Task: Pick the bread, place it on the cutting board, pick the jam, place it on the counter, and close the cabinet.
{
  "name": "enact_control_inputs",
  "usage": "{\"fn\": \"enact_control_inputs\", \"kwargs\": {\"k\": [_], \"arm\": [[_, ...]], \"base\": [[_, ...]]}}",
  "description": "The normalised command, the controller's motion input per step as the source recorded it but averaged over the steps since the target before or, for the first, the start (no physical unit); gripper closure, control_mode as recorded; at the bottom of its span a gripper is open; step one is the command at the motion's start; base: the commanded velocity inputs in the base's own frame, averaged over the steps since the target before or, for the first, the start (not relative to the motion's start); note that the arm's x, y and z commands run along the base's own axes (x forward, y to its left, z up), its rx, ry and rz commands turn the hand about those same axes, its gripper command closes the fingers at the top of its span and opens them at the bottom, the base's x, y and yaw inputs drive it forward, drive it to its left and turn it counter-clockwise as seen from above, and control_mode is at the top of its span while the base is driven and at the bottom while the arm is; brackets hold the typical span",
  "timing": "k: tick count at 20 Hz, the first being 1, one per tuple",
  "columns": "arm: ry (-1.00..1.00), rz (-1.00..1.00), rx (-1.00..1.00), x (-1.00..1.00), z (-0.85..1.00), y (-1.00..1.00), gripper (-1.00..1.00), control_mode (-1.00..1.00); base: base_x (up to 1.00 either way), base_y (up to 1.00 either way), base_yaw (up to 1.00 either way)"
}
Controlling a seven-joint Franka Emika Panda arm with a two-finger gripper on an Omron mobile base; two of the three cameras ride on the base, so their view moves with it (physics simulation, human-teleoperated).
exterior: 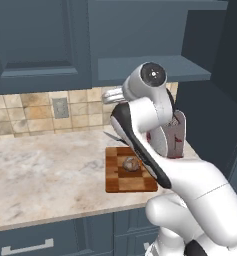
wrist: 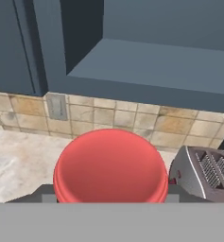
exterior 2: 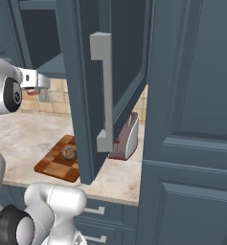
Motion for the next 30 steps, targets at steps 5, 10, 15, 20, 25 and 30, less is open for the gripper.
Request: {"fn": "enact_control_inputs", "kwargs": {"k": [5,10,15,20,25,30], "arm": [[0.00,0.00,0.00,-0.03,-0.28,0.30,1.00,-1.00],[0.00,0.00,0.00,0.00,-0.29,0.30,1.00,-1.00],[0.00,0.00,0.00,0.00,-0.30,0.24,1.00,-1.00],[0.00,0.00,0.00,0.00,-0.29,0.23,1.00,-1.00],[0.00,0.00,0.00,0.00,-0.30,0.22,1.00,-1.00],[0.00,0.00,0.00,0.01,-0.25,0.16,1.00,-1.00]], "base": [[0.00,0.00,0.00],[0.00,0.00,0.00],[0.00,0.00,0.00],[0.00,0.00,0.00],[0.00,0.00,0.00],[0.00,0.00,0.00]]}}
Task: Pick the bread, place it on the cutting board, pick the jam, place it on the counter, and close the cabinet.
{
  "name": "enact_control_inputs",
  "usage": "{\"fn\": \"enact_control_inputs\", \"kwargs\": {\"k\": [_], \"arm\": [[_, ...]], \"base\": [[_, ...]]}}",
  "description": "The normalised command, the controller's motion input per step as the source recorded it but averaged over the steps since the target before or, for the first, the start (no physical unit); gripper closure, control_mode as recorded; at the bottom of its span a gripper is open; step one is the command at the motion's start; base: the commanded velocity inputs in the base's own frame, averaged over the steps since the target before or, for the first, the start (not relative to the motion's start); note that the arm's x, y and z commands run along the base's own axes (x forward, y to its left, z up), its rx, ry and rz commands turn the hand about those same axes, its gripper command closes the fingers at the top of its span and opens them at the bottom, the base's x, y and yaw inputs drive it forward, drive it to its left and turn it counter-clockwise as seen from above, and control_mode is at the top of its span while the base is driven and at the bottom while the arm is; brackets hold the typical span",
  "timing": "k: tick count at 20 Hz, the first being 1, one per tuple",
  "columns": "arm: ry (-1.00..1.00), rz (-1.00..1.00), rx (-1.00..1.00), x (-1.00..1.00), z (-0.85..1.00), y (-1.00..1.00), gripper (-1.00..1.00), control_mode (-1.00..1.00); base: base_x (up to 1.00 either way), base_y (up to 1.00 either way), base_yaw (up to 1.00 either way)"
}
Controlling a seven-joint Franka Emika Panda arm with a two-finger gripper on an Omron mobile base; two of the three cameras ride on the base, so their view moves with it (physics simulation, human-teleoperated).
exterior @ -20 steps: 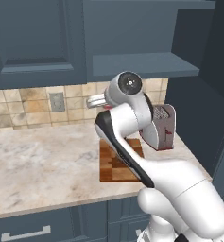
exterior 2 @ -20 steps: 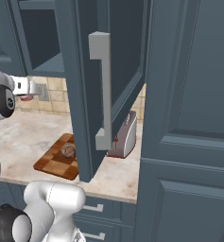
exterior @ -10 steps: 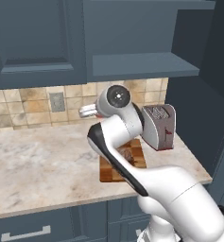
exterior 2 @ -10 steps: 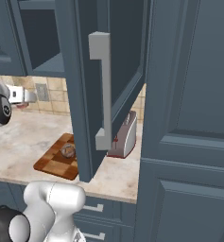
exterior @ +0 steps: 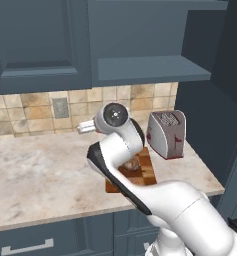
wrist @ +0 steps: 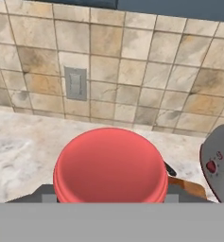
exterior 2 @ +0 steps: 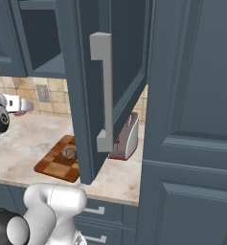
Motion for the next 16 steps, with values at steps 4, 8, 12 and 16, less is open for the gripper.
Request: {"fn": "enact_control_inputs", "kwargs": {"k": [4,8,12,16], "arm": [[0.00,0.00,0.00,0.08,-0.22,0.12,1.00,-1.00],[0.00,0.00,0.00,0.04,-0.23,0.08,1.00,-1.00],[0.00,0.00,0.00,0.00,-0.22,0.04,1.00,-1.00],[0.00,0.00,0.00,0.01,-0.24,0.04,1.00,-1.00]], "base": [[0.00,0.00,0.00],[0.00,0.00,0.00],[0.00,0.00,0.00],[0.00,0.00,0.00]]}}
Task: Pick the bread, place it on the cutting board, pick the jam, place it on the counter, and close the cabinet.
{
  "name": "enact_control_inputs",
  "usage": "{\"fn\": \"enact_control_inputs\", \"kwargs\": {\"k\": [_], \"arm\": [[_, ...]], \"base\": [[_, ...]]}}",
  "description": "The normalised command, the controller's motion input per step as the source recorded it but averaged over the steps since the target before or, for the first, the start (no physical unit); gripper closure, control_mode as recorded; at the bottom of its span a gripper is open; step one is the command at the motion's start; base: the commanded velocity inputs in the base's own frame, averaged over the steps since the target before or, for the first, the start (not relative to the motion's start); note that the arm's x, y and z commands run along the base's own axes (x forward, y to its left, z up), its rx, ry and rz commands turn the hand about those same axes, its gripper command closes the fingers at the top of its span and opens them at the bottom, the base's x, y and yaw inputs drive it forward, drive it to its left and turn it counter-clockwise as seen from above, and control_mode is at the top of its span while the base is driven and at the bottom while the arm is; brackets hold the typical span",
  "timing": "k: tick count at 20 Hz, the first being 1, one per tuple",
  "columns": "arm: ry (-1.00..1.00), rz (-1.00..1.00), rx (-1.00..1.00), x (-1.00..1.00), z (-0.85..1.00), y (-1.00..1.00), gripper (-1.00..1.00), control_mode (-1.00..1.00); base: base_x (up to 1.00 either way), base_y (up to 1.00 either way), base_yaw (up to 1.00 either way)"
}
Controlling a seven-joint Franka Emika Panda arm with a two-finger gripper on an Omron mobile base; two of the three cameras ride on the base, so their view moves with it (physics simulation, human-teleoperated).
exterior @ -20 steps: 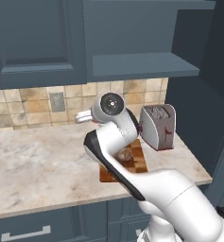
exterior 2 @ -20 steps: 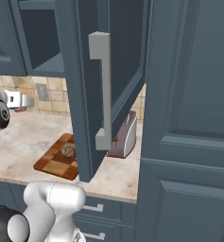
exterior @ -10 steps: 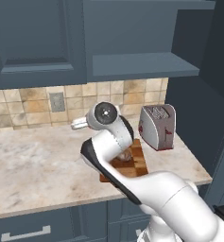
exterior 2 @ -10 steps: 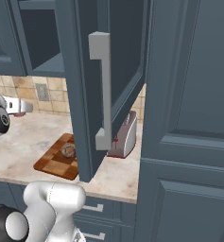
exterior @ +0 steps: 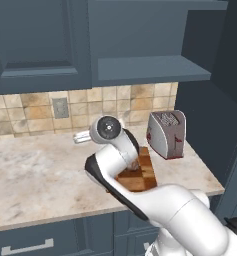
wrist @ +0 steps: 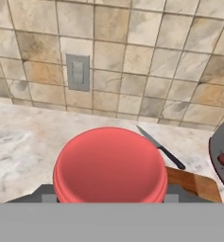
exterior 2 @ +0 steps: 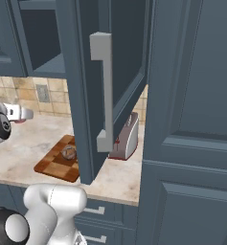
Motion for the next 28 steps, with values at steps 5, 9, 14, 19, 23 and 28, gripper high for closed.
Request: {"fn": "enact_control_inputs", "kwargs": {"k": [5,9,14,19,23,28], "arm": [[0.00,0.00,0.00,0.00,-0.28,0.02,1.00,-1.00],[0.00,0.00,0.00,0.00,-0.27,0.00,1.00,-1.00],[0.00,0.00,0.00,0.00,-0.23,0.00,1.00,-1.00],[0.00,0.00,0.00,0.00,-0.21,0.00,1.00,-1.00],[0.01,0.00,0.00,0.00,-0.16,0.00,1.00,-1.00],[0.04,0.00,0.00,0.04,-0.13,0.02,1.00,-1.00]], "base": [[0.00,0.00,0.00],[0.00,0.00,0.00],[0.00,0.00,0.00],[0.00,0.00,0.00],[0.00,0.00,0.00],[0.00,0.00,0.00]]}}
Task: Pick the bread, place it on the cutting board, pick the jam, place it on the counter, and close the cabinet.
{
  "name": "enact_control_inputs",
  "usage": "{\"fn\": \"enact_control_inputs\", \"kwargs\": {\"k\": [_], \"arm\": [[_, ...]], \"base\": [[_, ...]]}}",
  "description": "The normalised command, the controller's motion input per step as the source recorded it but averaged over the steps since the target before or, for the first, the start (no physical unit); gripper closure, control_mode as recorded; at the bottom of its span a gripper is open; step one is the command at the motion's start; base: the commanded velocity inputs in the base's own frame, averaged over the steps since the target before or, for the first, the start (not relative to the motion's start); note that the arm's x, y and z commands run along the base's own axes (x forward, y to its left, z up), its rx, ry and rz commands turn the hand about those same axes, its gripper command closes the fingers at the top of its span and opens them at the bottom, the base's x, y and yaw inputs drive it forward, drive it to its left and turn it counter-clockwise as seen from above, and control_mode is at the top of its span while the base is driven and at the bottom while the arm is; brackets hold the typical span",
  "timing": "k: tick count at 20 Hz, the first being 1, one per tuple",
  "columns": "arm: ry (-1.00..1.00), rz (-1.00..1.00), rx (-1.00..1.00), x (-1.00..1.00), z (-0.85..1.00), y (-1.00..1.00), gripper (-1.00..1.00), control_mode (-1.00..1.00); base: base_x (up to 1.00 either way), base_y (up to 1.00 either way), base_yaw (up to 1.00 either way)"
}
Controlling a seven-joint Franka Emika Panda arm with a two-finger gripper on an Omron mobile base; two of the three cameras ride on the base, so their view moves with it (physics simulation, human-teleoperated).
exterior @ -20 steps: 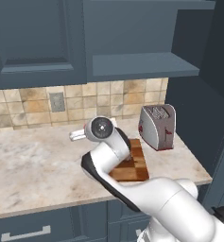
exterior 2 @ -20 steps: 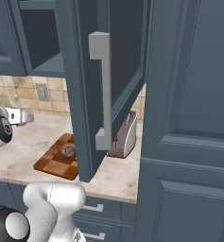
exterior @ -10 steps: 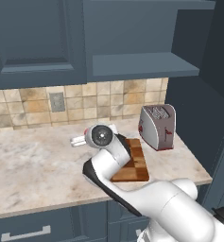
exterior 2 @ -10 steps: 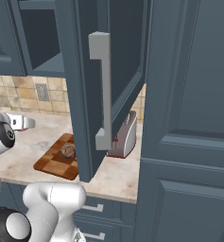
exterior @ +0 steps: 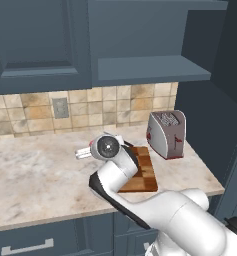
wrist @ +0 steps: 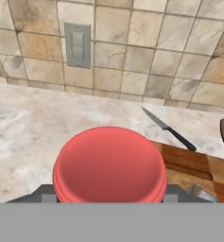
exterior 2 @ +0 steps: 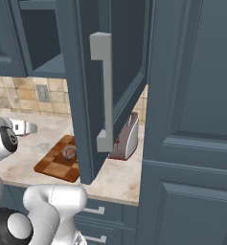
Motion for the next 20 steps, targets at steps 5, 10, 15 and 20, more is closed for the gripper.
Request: {"fn": "enact_control_inputs", "kwargs": {"k": [5,10,15,20], "arm": [[0.05,0.00,0.00,0.10,-0.10,0.04,1.00,-1.00],[0.02,0.00,0.00,0.15,-0.13,0.03,1.00,-1.00],[0.00,0.00,0.00,0.20,-0.15,0.06,1.00,-1.00],[0.00,0.00,0.00,0.27,-0.12,0.08,1.00,-1.00]], "base": [[0.00,0.00,0.00],[0.00,0.00,0.00],[0.00,0.00,0.00],[0.00,0.00,0.00]]}}
